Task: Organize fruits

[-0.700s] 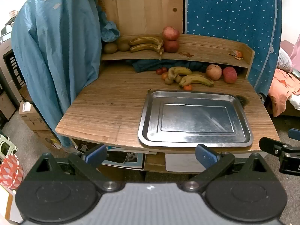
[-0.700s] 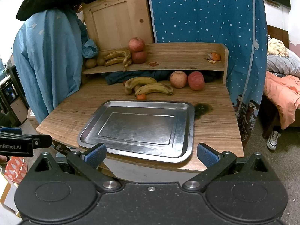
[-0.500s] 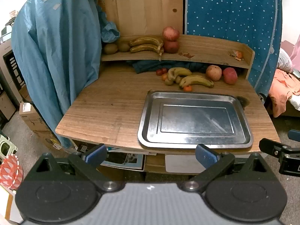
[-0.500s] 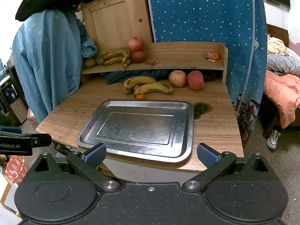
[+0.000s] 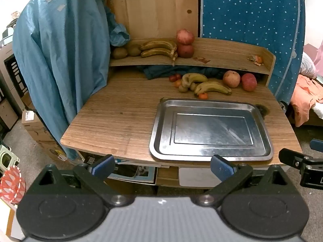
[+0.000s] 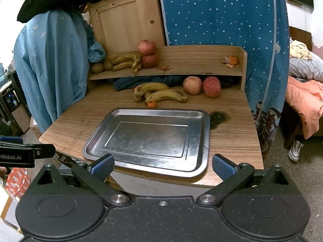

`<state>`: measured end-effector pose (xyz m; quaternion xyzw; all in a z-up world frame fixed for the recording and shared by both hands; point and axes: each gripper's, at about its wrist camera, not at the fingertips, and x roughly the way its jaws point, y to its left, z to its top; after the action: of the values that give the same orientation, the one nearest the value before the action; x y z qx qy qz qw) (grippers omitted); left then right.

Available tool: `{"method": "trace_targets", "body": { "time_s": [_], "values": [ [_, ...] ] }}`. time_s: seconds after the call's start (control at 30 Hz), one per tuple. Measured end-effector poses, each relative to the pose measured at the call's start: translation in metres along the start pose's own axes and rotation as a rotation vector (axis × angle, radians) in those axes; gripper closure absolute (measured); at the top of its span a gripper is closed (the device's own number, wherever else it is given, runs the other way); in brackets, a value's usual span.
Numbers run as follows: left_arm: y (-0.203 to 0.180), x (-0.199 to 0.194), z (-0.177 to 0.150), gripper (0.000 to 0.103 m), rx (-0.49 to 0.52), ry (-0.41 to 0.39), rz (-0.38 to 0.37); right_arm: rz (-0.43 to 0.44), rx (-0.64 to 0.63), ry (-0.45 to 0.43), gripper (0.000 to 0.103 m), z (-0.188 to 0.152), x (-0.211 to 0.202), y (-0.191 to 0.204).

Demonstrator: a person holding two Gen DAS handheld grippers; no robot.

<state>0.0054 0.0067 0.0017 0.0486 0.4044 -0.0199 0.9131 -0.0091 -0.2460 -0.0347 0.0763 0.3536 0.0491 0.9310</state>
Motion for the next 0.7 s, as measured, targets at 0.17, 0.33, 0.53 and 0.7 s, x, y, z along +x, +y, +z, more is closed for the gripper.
{"method": "trace_targets", "body": {
  "time_s": [0.17,0.33,0.53,0.7],
  "values": [
    [-0.0008,-0.0001,-0.0006,0.000,0.000,0.000,0.001,0.000,0.000,0.001,0.001,0.0002,-0.0008,-0.0002],
    [-0.0014,-0.0001,-0.0010,0.000,-0.001,0.000,0.002,0.001,-0.001,0.001,0.001,0.0002,-0.0006,-0.0004],
    [-0.0016,0.0000,-0.0013,0.000,-0.001,0.000,0.002,0.001,-0.001,0.001,0.001,0.0002,0.0000,-0.0007],
    [-0.0011,0.0002,-0.0011,0.000,-0.001,0.000,0.003,0.002,-0.001,0.002,0.001,0.0004,0.0012,-0.0009]
  ]
}}
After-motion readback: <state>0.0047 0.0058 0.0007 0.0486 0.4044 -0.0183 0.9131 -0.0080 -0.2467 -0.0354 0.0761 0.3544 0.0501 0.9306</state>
